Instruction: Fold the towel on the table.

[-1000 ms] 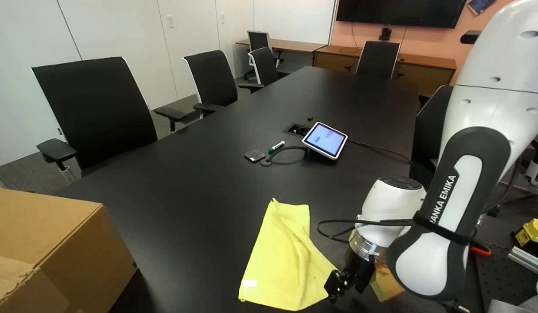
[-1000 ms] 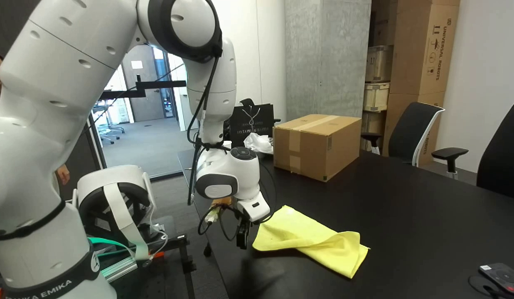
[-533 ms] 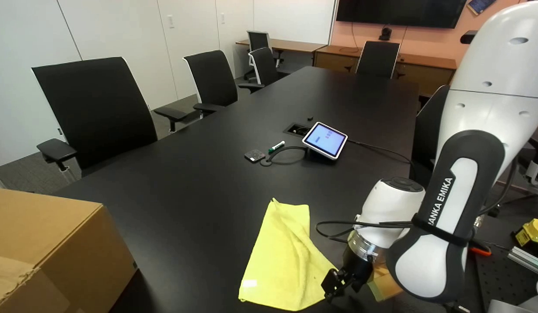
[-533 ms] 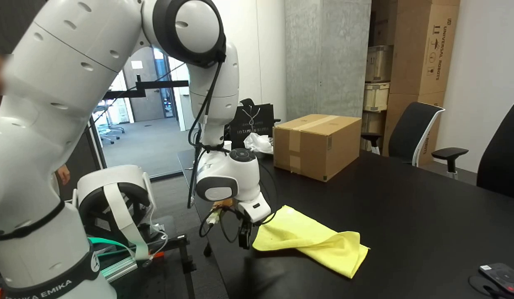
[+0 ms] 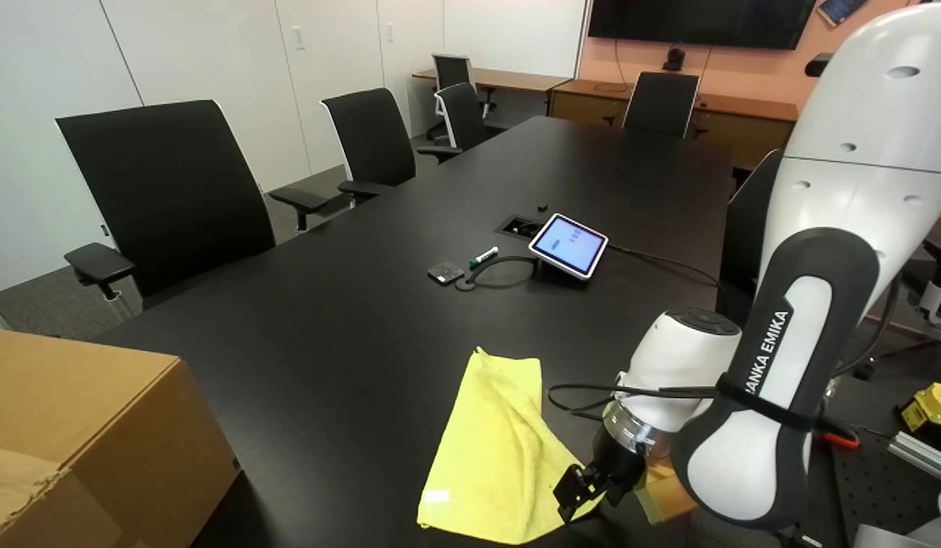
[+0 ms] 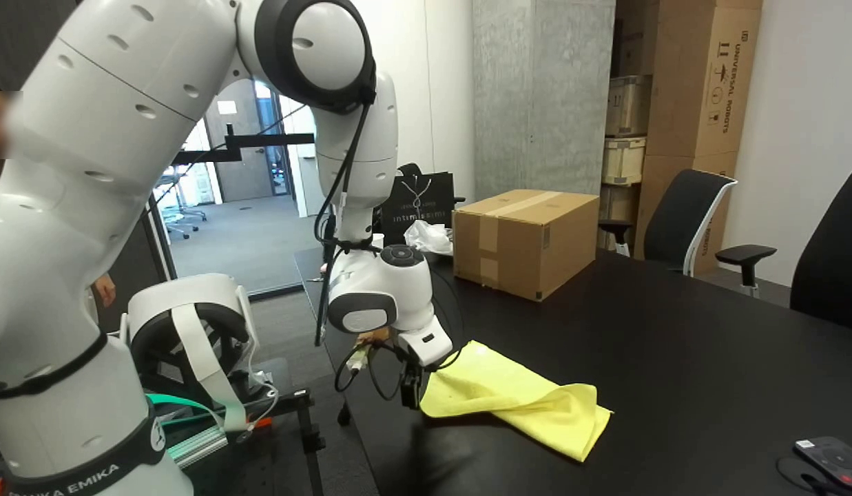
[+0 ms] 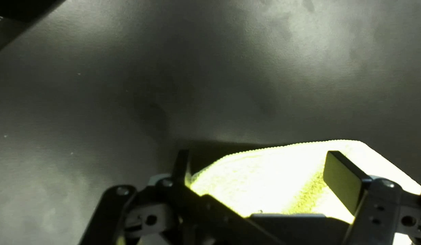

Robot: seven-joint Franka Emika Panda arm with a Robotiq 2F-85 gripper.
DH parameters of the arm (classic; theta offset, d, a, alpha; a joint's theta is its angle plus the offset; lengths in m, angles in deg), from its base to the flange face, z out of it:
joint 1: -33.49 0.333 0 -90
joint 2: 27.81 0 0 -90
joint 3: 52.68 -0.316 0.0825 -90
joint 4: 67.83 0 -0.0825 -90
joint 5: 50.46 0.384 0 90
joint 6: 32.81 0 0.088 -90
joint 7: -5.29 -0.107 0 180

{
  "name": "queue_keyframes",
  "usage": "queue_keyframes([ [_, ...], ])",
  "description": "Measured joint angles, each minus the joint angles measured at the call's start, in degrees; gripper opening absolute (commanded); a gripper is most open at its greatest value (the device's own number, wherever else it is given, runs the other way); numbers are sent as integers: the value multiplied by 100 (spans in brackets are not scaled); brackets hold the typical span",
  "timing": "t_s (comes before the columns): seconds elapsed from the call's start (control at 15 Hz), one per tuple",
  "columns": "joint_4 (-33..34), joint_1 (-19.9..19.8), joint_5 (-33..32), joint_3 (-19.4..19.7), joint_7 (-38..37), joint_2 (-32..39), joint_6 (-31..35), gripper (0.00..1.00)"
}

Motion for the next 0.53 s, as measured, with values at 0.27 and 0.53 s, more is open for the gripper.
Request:
queue_keyframes([
  [0.27, 89, 1, -6, 0, -52, 57, 9, 100],
  [0.53, 180, 1, -8, 2, -69, 170, 9, 100],
])
